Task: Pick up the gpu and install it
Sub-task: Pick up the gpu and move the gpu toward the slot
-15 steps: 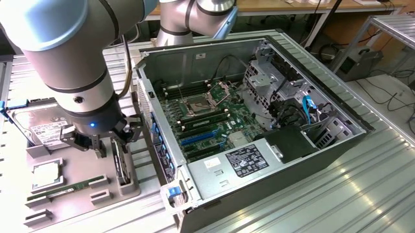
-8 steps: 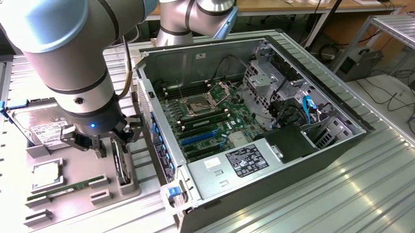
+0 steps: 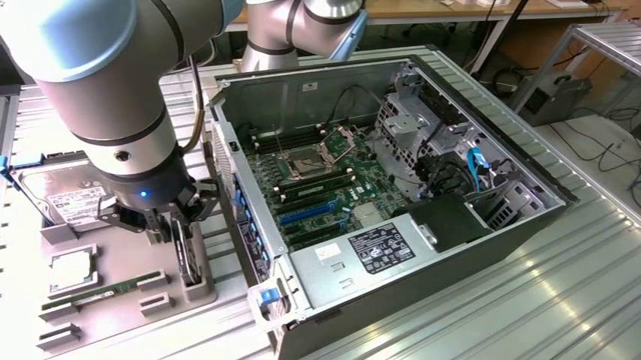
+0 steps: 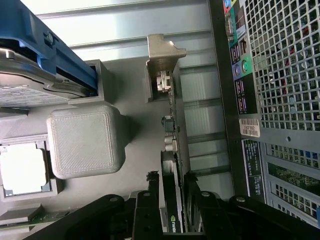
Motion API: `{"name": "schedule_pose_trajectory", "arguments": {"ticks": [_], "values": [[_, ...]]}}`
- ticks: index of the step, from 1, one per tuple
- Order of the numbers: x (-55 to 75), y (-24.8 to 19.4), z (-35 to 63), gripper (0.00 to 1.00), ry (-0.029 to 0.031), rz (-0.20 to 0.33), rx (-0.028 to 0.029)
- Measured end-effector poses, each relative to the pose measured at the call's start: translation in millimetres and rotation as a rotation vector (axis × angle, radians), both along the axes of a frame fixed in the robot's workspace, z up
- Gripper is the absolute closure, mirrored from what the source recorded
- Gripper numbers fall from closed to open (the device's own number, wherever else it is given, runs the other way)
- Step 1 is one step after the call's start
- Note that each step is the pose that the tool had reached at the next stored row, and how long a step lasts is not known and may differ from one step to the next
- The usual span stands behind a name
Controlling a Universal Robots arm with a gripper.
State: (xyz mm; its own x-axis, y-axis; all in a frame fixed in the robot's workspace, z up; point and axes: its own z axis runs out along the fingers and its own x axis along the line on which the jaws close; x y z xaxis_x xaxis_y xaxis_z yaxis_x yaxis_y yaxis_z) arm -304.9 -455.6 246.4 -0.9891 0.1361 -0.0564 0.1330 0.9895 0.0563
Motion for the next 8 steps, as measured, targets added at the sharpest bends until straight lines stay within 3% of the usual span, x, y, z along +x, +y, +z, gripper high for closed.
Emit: {"name": "schedule_pose_trajectory", "arguments": {"ticks": [8], "values": [[0.0, 0.0, 0.0, 0.73, 0.0, 0.0, 0.0]]}}
